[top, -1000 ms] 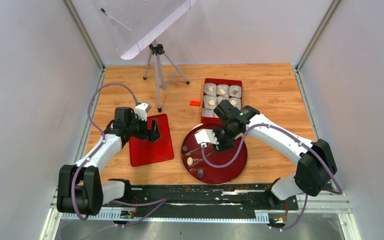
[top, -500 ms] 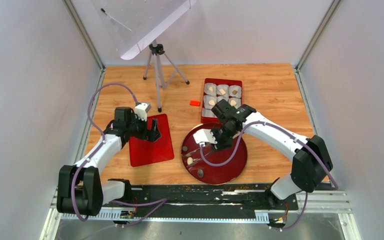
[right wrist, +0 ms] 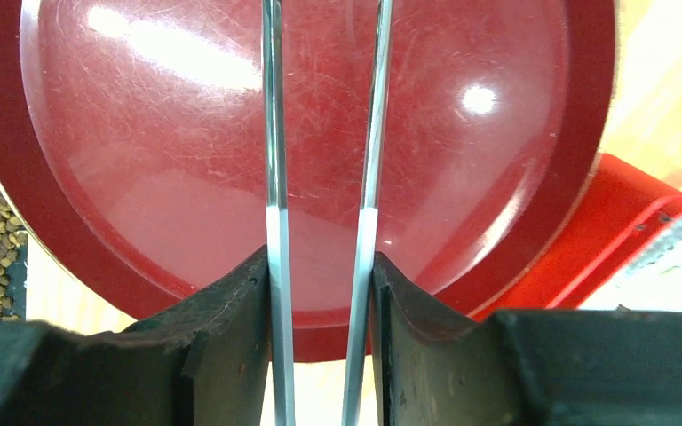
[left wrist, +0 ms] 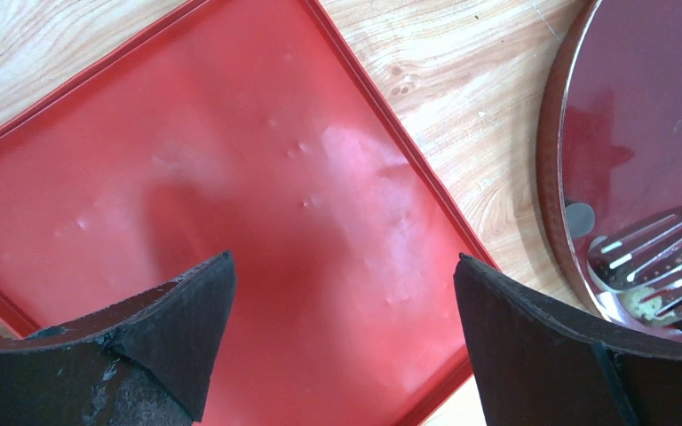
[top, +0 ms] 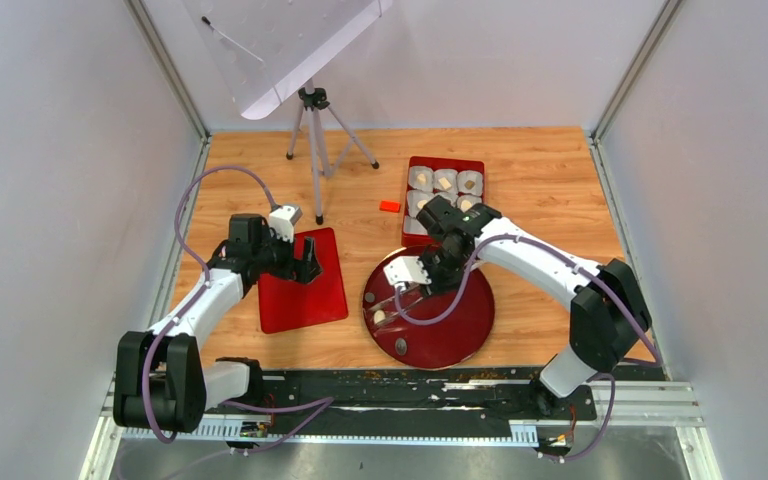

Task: Pack the chocolate

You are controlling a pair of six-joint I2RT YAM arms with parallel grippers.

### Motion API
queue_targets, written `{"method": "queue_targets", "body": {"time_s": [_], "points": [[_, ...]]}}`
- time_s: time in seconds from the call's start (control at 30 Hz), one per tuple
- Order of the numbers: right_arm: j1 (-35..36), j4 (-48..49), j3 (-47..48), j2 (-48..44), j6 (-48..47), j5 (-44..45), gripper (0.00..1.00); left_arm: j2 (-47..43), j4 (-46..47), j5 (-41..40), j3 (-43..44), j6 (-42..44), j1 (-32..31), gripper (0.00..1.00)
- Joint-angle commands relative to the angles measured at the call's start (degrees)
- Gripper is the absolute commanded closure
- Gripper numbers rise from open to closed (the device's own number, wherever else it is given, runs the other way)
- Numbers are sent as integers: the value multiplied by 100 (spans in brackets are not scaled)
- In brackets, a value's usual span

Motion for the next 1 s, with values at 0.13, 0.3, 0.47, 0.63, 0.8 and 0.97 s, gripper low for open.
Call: {"method": "queue_targets", "body": {"time_s": [0.13, 0.3, 0.47, 0.63, 0.8, 0.97], "points": [[-43, -417, 863, -399, 51, 76, 92, -8, 102, 9, 85, -47, 66, 0], [-55, -598, 948, -590, 176, 169, 97, 107, 119, 47, 145, -77, 66, 0], [-326, -557, 996, -709, 399, 182, 100, 197, 130, 75, 231, -85, 66, 0], [-985, -292, 1260, -629, 724, 70, 100, 223, 99, 92, 292, -86, 62, 0], [-1710, 51, 1795, -350, 1393, -82, 100, 256, 10, -42, 306, -63, 58, 0], [-1997, 586, 1805, -223, 1646, 315, 100, 211, -44, 1, 313, -64, 64, 0]]}}
